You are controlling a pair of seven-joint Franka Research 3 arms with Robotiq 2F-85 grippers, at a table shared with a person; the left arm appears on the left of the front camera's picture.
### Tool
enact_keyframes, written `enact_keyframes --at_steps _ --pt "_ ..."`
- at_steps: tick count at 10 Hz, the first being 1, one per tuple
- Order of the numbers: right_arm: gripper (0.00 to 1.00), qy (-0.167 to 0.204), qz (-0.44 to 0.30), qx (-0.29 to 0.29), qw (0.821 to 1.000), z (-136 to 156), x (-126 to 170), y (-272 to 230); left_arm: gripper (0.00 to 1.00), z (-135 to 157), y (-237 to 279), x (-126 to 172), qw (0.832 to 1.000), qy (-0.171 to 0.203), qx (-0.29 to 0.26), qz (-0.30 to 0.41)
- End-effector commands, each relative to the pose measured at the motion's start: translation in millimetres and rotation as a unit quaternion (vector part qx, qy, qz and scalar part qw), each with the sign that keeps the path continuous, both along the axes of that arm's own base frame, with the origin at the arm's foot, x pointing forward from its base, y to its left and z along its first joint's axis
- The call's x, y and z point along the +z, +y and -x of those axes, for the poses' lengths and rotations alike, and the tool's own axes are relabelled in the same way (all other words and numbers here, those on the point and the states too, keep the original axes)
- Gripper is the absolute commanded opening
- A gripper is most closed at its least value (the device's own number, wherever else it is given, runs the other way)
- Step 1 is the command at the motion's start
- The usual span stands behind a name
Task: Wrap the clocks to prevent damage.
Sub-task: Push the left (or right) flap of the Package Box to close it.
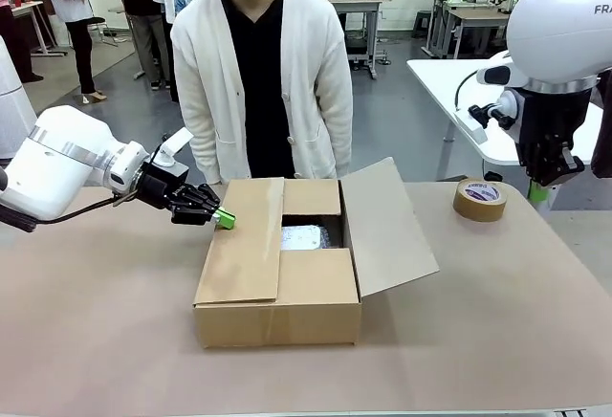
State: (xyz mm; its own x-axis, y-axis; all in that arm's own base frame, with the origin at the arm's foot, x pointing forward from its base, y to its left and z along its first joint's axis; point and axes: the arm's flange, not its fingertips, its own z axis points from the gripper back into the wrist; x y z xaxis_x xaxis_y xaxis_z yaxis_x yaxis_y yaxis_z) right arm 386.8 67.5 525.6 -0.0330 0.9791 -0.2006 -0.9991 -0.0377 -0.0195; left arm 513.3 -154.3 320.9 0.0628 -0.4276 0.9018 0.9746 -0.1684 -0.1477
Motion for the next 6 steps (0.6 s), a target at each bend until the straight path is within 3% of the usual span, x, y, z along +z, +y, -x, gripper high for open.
enact_keyframes --at_steps 1,5,6 --pt "0.01 0.001 -0.002 -0.001 1.000 0 -1 -1 0.00 0 -1 -4 1.000 -0.003 0.000 -0.003" --pt "0.01 0.000 0.000 0.000 1.000 0 0 0 0.00 0 -1 -4 1.000 -0.003 0.000 -0.003" --pt "0.01 -0.006 -0.007 0.119 0.993 -1 -15 -1 0.00 0 -1 -4 1.000 -0.003 0.000 -0.003"
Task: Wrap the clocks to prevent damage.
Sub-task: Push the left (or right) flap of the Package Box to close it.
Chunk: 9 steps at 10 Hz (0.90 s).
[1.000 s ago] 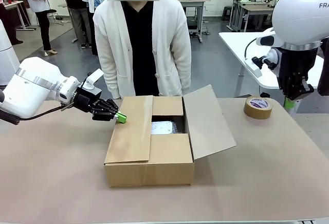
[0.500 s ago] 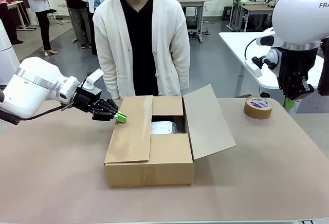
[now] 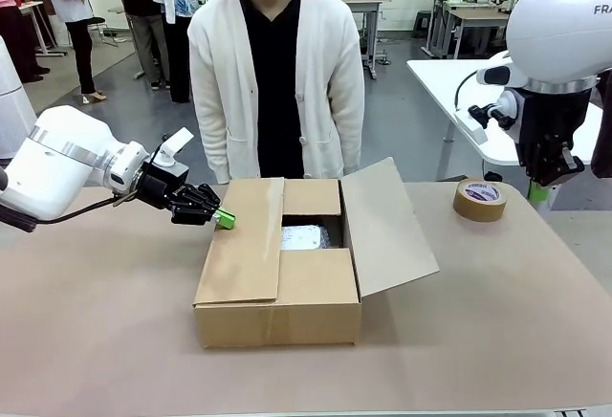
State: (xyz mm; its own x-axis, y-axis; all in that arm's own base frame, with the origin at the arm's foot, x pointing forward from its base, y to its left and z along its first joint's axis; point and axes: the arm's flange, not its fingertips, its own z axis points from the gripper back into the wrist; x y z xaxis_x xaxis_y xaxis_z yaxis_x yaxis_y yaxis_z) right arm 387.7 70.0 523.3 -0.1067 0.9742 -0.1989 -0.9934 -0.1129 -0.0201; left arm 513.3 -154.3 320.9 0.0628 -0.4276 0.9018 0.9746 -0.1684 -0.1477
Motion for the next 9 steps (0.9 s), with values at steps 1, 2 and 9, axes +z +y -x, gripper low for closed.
enact_keyframes --at_steps 1,2,9 --pt "0.01 0.009 -0.034 0.133 0.991 -15 -27 -3 0.00 0 -1 -4 1.000 -0.003 0.000 -0.003" --pt "0.01 0.030 -0.065 0.243 0.967 -31 -43 -2 0.00 0 -1 -4 1.000 -0.003 0.000 -0.003" --pt "0.01 0.041 -0.296 0.056 0.953 -52 -97 2 0.00 0 -1 -4 1.000 -0.003 0.000 -0.003"
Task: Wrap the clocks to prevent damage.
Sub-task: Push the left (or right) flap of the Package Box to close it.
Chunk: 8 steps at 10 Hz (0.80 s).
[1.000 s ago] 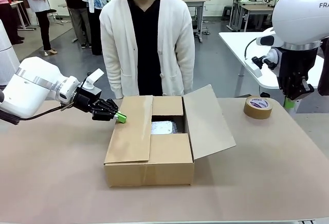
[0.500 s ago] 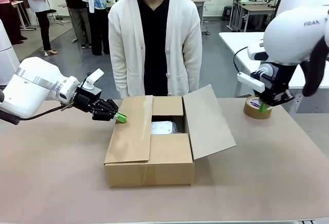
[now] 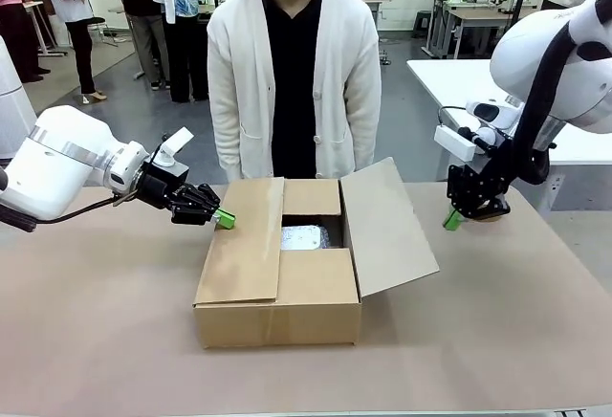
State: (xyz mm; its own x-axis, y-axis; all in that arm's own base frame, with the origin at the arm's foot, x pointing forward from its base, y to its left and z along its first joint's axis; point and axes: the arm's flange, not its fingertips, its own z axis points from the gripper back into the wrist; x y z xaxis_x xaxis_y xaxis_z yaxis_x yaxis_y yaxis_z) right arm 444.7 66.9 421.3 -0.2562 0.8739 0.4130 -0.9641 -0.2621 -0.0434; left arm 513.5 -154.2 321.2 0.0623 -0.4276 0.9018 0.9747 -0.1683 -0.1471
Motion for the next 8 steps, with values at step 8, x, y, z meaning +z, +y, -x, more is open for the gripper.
enact_keyframes --at_steps 8 --pt "0.01 0.030 -0.132 -0.111 0.984 -15 -35 2 0.00 1 -1 -4 1.000 -0.003 0.000 -0.003"
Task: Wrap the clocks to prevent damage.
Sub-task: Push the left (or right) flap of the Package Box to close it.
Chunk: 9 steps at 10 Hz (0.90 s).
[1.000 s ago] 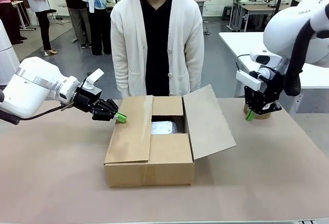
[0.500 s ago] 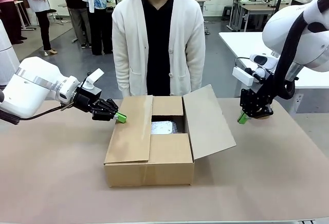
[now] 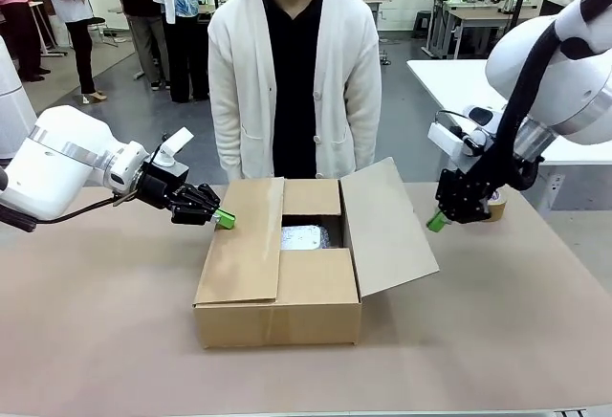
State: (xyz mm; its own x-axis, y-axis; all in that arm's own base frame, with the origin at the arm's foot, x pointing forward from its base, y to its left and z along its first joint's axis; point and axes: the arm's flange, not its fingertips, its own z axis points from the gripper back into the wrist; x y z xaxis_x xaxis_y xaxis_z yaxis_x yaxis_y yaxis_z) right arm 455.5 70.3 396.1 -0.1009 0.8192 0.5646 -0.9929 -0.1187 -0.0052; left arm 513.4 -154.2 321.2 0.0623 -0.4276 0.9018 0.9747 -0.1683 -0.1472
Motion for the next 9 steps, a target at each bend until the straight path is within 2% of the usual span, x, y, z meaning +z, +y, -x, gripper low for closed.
enact_keyframes --at_steps 1,3,4,6,8,9 --pt "0.01 -0.014 -0.098 -0.053 0.994 2 -16 -8 0.00 1 -1 -4 1.000 -0.003 0.000 -0.003" --pt "0.01 -0.009 -0.146 -0.063 0.987 5 -35 -16 0.00 1 -1 -4 1.000 -0.003 0.000 -0.003" --pt "0.01 -0.003 -0.177 -0.031 0.984 6 -43 -20 0.00 1 -1 -4 1.000 -0.003 0.000 -0.003" --pt "0.01 -0.027 -0.206 0.028 0.978 6 -60 -22 0.00 1 -1 -4 1.000 -0.003 0.000 -0.003" --pt "0.01 -0.036 -0.247 0.065 0.966 0 -73 -17 0.00 1 -1 -4 1.000 -0.003 0.000 -0.003" --pt "0.01 -0.039 -0.247 0.061 0.966 0 -76 -14 0.00 1 -1 -4 1.000 -0.003 0.000 -0.003"
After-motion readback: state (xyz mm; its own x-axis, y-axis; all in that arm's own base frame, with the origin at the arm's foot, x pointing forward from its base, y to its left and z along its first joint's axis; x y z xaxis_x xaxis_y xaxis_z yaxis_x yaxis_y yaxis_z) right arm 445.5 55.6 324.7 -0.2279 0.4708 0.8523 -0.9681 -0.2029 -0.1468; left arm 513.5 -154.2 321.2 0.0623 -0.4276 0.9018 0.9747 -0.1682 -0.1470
